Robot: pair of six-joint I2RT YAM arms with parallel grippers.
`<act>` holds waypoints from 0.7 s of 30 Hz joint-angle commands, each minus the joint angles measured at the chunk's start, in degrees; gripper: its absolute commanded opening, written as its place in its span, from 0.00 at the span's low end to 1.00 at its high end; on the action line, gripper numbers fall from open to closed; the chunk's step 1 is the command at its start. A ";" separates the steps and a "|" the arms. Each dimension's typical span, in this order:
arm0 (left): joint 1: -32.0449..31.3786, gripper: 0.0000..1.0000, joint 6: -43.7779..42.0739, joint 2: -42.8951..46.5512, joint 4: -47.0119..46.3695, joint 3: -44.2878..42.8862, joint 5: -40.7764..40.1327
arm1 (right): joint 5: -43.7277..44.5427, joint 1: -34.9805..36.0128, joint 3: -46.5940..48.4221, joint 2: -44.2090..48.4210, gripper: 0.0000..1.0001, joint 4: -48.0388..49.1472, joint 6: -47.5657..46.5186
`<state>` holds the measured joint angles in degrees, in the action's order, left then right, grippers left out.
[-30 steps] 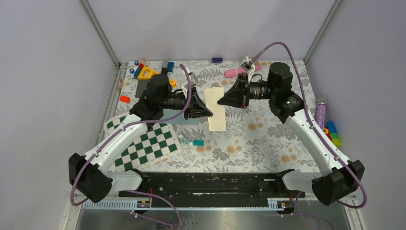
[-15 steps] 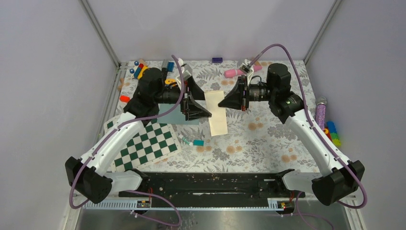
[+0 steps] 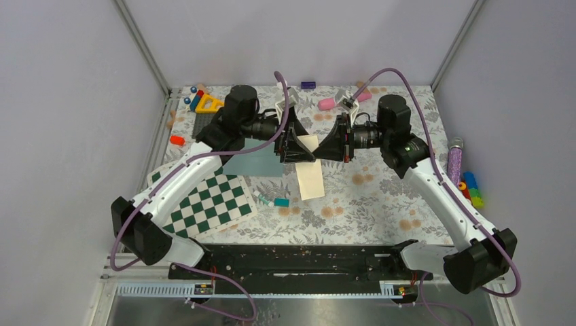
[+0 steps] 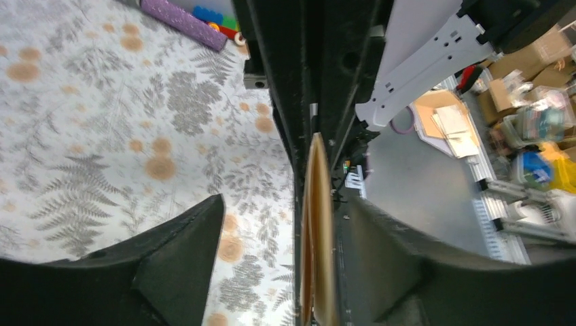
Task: Place the letter into the envelope and seal it
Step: Fold the letter.
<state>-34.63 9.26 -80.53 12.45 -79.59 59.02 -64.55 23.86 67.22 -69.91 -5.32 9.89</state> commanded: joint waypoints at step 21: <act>0.60 0.43 3.14 1.17 -4.30 -2.46 0.18 | -1.72 0.62 -1.40 2.22 0.00 0.69 -1.50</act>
<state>-34.54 11.66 -81.47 11.97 -80.01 59.48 -64.62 24.01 66.04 -69.47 -4.89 9.17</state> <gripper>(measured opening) 0.507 0.020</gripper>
